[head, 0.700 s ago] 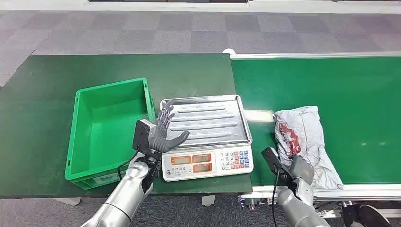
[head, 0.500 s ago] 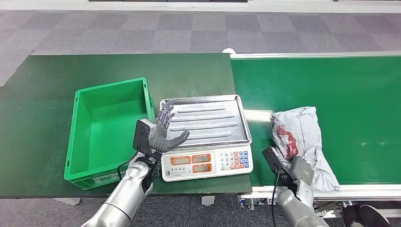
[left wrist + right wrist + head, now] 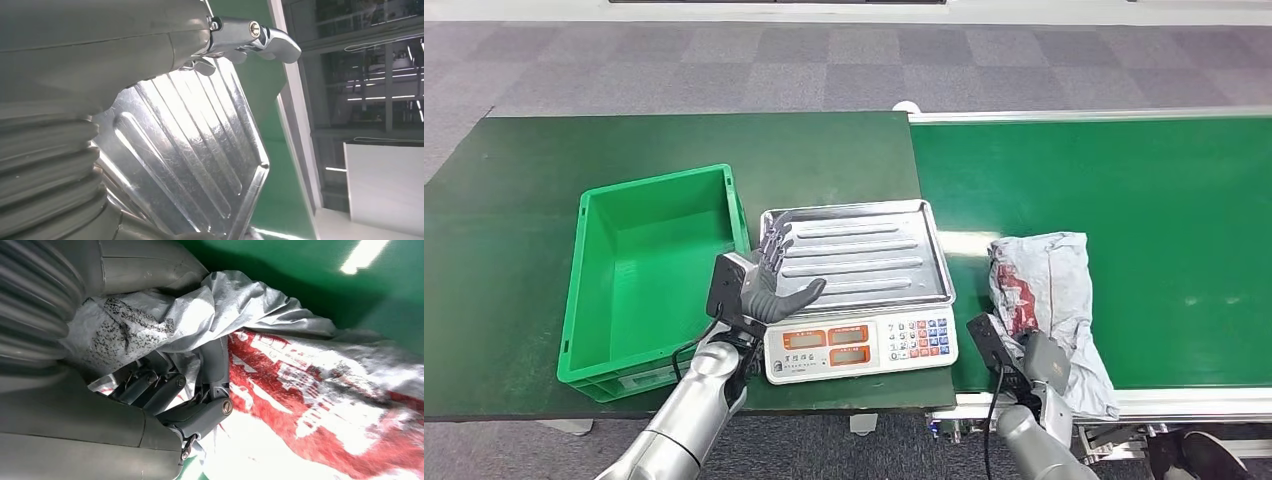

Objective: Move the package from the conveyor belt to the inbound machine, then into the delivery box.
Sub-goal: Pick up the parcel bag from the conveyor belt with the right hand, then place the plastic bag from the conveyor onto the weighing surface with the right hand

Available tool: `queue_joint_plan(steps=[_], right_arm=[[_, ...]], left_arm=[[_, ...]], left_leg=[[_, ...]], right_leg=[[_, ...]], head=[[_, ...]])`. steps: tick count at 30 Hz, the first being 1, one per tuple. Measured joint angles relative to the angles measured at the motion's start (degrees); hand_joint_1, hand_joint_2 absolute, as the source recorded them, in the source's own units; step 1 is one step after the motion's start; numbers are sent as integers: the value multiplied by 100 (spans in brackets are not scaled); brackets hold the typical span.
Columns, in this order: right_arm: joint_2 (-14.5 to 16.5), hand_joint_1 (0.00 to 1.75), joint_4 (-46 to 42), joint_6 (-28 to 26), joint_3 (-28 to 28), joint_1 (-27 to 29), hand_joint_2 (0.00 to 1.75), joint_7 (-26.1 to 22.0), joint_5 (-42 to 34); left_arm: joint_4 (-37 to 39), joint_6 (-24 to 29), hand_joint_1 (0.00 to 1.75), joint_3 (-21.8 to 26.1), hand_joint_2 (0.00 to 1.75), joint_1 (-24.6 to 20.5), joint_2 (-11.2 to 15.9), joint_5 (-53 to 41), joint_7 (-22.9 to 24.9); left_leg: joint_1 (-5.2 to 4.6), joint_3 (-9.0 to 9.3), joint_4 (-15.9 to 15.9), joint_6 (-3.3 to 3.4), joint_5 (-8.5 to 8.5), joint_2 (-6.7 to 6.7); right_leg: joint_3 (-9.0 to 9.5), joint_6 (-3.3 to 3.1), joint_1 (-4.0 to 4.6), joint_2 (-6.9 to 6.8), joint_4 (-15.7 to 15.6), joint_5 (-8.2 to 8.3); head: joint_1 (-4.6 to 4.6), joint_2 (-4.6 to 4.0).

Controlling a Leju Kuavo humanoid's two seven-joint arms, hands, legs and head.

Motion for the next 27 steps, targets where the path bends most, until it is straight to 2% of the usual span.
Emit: queue_joint_plan(steps=[4, 12, 18, 24, 27], right_arm=[[30, 175, -465, 13, 21, -158, 175, -316, -72], [-110, 175, -1169, 79, 260, -593, 175, -386, -281], [-224, 175, -1322, 130, 423, -786, 175, -392, -397], [-306, 175, -1368, 242, 746, -1190, 175, -777, -799], [-298, 175, -1450, 314, 1008, -1318, 175, -804, -855]], left_arm=[[66, 114, 0, 0, 175, -91, -1, -141, -38], [302, 136, 0, 0, 175, -290, 3, -161, -163], [410, 155, 0, 0, 175, -402, 15, -151, -210], [400, 238, 0, 0, 175, -484, 87, -99, -149], [395, 272, 0, 0, 175, -513, 126, -80, -121]], left_leg=[[-1, -18, 1, 1, 11, 0], [-5, -31, 2, 5, 15, -2], [-5, -42, 2, 5, 15, -5], [-4, -48, 2, 1, 20, -3], [-4, -49, 2, 0, 20, -3]], right_leg=[[-22, 2, -4, 1, 5, 6], [-34, 6, -9, 1, 6, 10], [-43, 6, -9, 0, 7, 11], [-52, 3, -9, 2, 12, 14], [-54, 2, -8, 2, 13, 14]], head=[[-1, 1], [-1, 0], [-1, 0], [1, 0], [-1, 0]])
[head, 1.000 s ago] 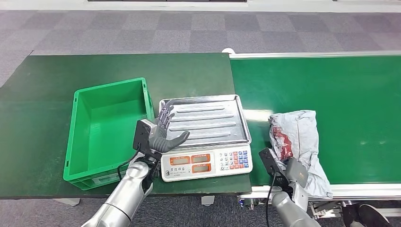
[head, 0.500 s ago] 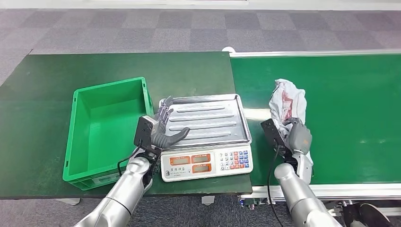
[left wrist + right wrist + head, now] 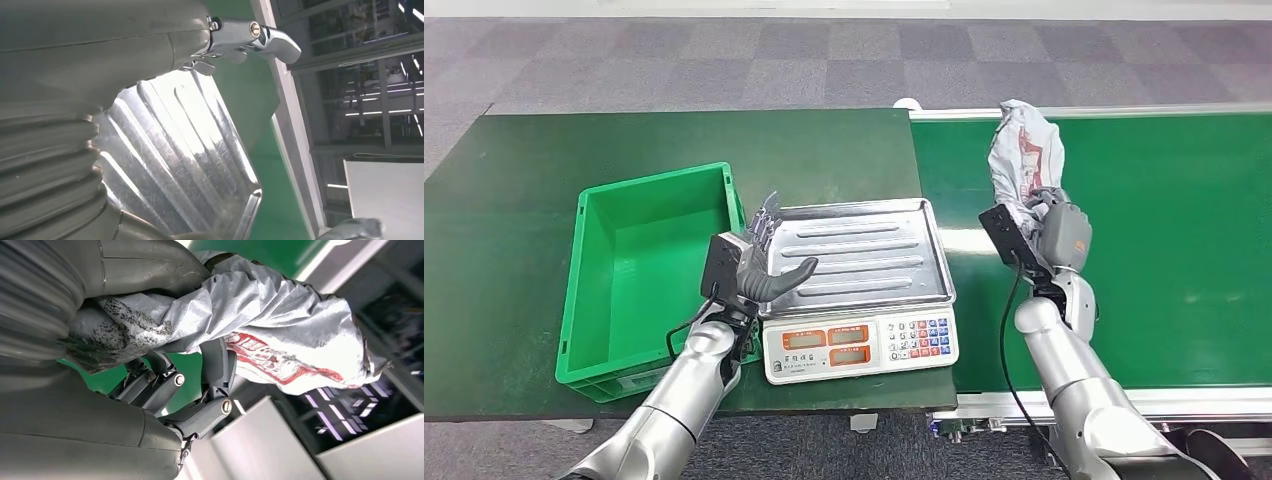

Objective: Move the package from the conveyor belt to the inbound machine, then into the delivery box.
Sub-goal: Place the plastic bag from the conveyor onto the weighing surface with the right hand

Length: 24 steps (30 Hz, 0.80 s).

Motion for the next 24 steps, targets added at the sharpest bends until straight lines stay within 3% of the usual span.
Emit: queue_joint_plan(steps=[7, 16, 24], right_arm=[[143, 175, -68, 232, 474, -158, 175, 58, 3], [939, 175, -73, 681, 1813, -278, 175, 378, 114], [1304, 175, -163, 917, 2395, -199, 175, 457, 36]], left_arm=[[-7, 57, 0, 0, 175, -81, 45, 4, 3], [-193, 190, 0, 9, 175, -195, 93, 51, 16], [-349, 244, 0, 101, 175, -194, 124, 111, 19]], left_leg=[[2, -8, -1, -2, 1, -2], [7, -15, -2, -17, 10, 1], [9, -18, -2, -18, 11, 1]], right_leg=[[-4, -2, 2, -1, 6, 0], [-26, -19, 12, 0, 14, 2], [-30, -19, 9, 2, 14, 2]], head=[[3, 0], [0, 0], [0, 0]])
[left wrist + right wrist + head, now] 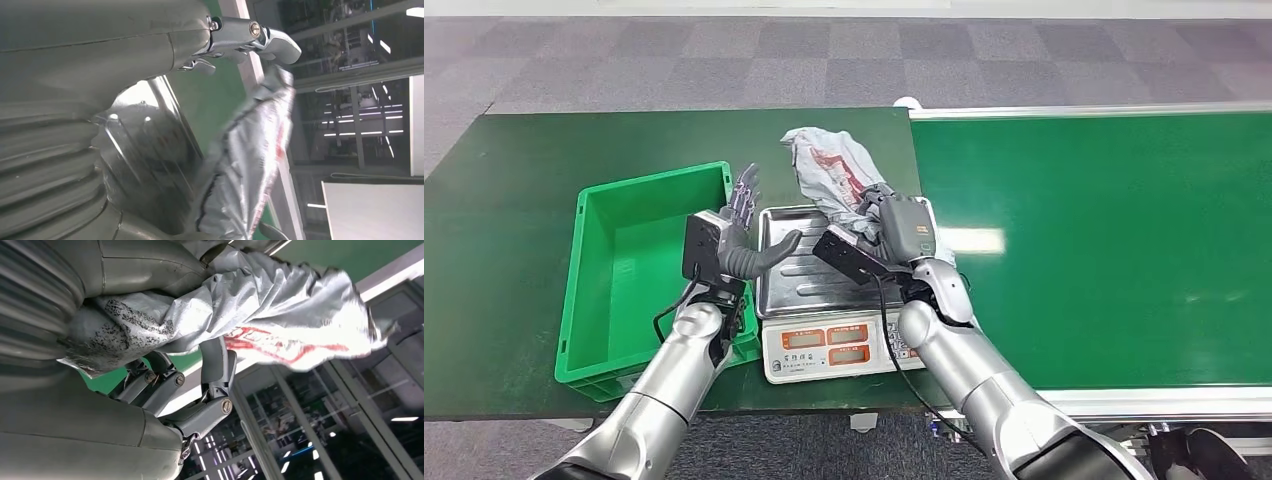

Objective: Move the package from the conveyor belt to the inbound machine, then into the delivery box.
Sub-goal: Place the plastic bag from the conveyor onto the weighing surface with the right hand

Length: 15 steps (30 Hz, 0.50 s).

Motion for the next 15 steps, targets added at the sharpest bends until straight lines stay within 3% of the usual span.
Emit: queue_joint_plan(steps=[2, 6, 15], right_arm=[[32, 175, -31, 65, 86, 18, 175, 20, -4], [71, 2, -225, 233, 297, 156, 175, 168, -111], [15, 0, -822, 805, 395, 498, 175, 203, -902]], left_arm=[[-14, 1, 0, 16, 175, -1, 4, 0, 0], [-17, 17, 0, 25, 175, -2, 5, -37, 11], [-17, 17, 0, 38, 175, -5, 8, -185, 61]], left_leg=[[0, 0, 0, 0, 0, 0], [-1, 0, 0, 0, 0, 1], [-1, -1, 0, 0, 0, 3]], right_leg=[[0, 0, -1, 0, 0, 0], [-1, 0, -1, 1, -1, 0], [-4, 0, -1, 4, -1, 0]], head=[[-1, 0], [0, 0], [-1, 0]])
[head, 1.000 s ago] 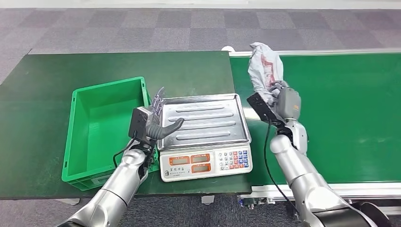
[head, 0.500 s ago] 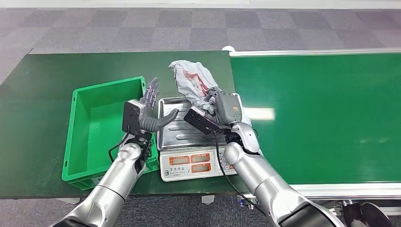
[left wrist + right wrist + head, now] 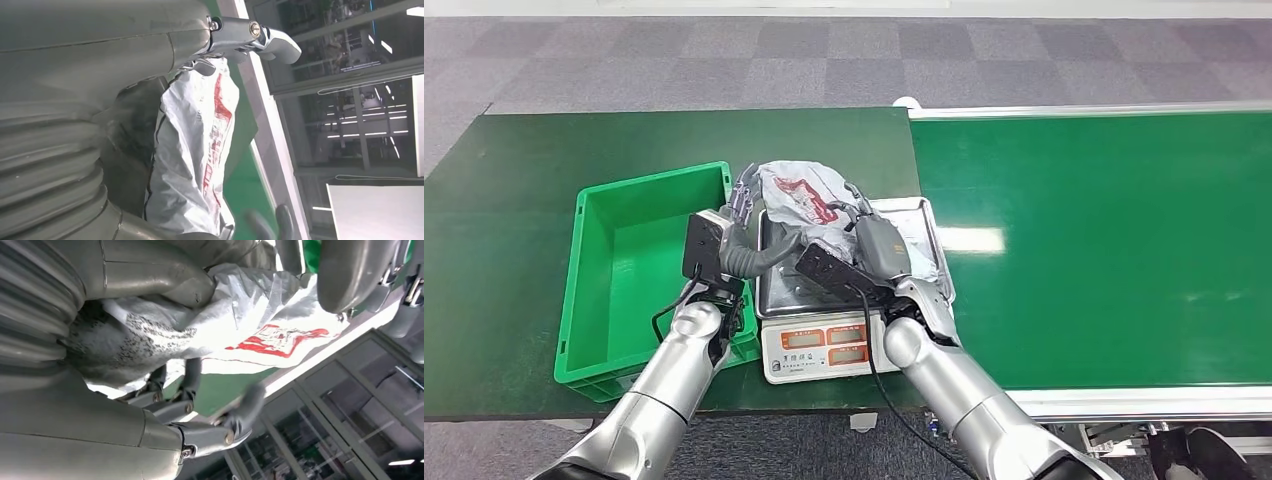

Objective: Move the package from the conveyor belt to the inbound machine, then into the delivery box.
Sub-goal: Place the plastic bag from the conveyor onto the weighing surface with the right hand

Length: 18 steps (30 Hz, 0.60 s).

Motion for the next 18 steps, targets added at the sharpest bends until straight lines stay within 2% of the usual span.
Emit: queue_joint_plan(steps=[7, 13, 18], right_arm=[[-116, 0, -253, 418, -32, 33, 175, -67, -601], [-274, 0, -371, 1231, -187, 24, 175, -369, -1643], [-391, 0, -437, 1454, -250, 22, 175, -469, -1984]], left_arm=[[0, -19, 0, 1, 175, -10, 0, -31, 15], [9, -25, 0, 1, 175, -40, 0, -77, 19], [37, -25, 0, 1, 175, -74, 1, -92, 19]], left_leg=[[0, 1, 0, 0, 0, 1], [0, 0, 0, 0, 0, 0], [0, 0, 0, 0, 0, 1]], right_leg=[[0, 0, 0, 0, 0, 1], [0, 0, 0, 0, 0, 1], [-1, 0, 0, 2, 0, 1]], head=[[1, 0], [1, 0], [0, 0]])
